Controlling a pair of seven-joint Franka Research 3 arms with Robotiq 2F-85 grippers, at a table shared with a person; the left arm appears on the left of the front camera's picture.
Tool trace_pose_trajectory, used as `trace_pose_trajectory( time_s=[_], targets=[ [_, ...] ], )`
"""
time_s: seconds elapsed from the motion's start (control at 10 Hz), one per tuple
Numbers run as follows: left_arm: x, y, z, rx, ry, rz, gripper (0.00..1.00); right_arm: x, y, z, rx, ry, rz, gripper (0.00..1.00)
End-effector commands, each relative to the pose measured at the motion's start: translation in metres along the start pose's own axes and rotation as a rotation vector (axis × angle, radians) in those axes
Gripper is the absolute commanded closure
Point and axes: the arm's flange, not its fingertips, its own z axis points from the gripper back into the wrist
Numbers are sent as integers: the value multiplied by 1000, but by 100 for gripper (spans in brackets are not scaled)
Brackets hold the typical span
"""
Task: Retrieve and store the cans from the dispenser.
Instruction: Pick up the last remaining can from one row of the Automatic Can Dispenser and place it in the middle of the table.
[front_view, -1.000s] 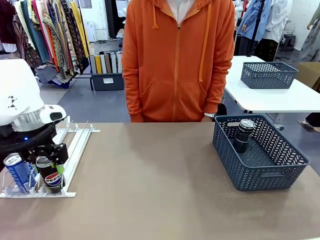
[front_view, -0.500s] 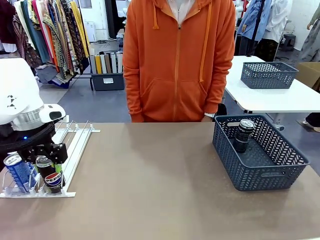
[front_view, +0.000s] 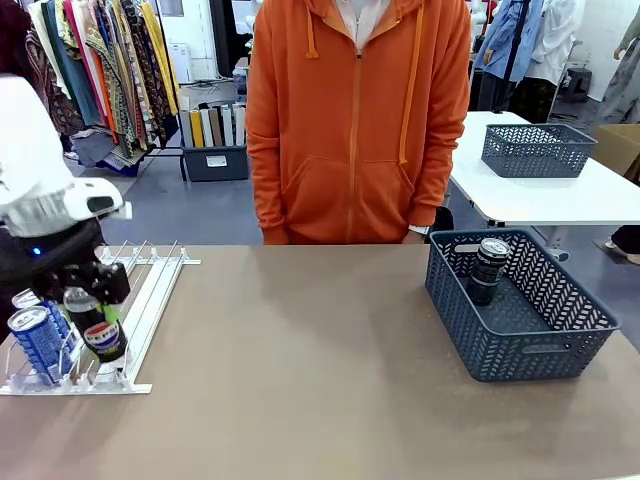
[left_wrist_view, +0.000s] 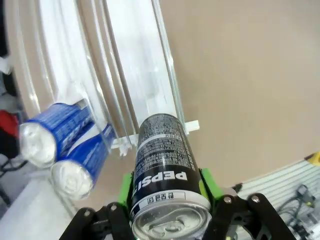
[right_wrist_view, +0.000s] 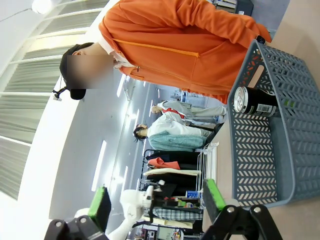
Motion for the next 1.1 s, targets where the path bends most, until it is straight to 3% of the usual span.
trace_pose_trajectory(
  time_s=[0.0,0.2,0.4,0.8,1.0],
  targets=[
    [-15,-8,69,-26,-122,-65,100,-1,6,2,1,7,-13,0],
    [-38,-9,111,-28,-222,-41,100,-1,6,2,1,7,-13,0],
    [-59,3,121,-57,-296,-3,100,-1,6,2,1,7,-13,0],
    [-53,-7,134,-16,-263,-17,100,-1,6,2,1,7,-13,0],
    [-49,2,111,-95,-222,-19,100,-1,6,2,1,7,-13,0]
  ],
)
